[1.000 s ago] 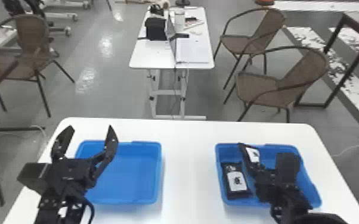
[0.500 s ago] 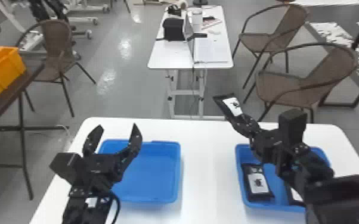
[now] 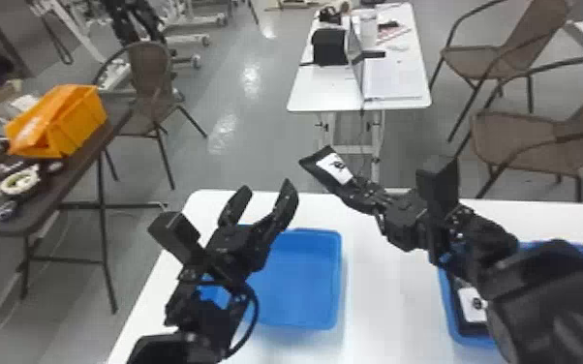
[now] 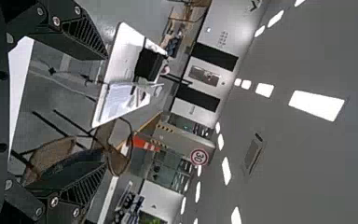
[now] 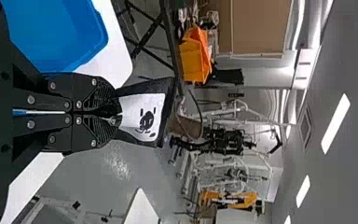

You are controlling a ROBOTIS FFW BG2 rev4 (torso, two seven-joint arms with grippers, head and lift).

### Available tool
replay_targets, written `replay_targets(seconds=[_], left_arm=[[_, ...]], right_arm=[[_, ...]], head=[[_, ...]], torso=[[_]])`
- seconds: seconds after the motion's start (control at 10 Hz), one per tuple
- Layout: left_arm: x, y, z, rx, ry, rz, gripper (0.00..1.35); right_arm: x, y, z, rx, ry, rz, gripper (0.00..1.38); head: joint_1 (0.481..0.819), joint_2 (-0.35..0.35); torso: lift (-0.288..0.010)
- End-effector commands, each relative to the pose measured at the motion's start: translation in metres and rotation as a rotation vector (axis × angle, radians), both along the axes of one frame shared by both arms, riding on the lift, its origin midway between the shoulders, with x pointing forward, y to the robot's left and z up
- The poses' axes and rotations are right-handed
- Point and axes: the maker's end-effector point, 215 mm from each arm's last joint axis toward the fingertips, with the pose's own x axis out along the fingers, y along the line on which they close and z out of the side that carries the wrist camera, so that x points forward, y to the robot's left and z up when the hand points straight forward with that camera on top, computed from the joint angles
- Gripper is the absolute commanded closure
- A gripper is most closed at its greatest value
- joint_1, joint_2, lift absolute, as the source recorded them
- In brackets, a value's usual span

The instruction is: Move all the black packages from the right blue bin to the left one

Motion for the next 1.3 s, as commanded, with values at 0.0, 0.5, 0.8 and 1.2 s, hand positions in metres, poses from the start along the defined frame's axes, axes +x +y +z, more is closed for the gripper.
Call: replay_targets(seconds=[0.0, 0.5, 0.8, 1.2], left_arm=[[0.005, -0.011, -0.003, -0.044, 0.035, -0.053, 0.24], [0.007, -0.017, -0.008, -0.029, 0.052, -0.070, 0.25], [0.005, -0.030, -0.022, -0.100, 0.114, -0.098, 0.61], [0.006, -0.017, -0.014, -0.031, 0.070, -0.026, 1.22]], right_arm=[[-0.009, 0.032, 0.006, 0.004, -0.012, 0.076, 1.24], [-0.029, 0.071, 0.011, 0.003, -0.007, 0.194, 1.24], [-0.030, 0.071, 0.006, 0.009, 0.008, 0.191, 1.24], [-0.030, 0.070, 0.005, 0.010, 0.008, 0.191, 1.24]], head=[[0.695, 0.219], [0.695, 0.277], [0.695, 0.281], [0.695, 0.282]], torso=[[0.000], [0.000], [0.000], [0.000]])
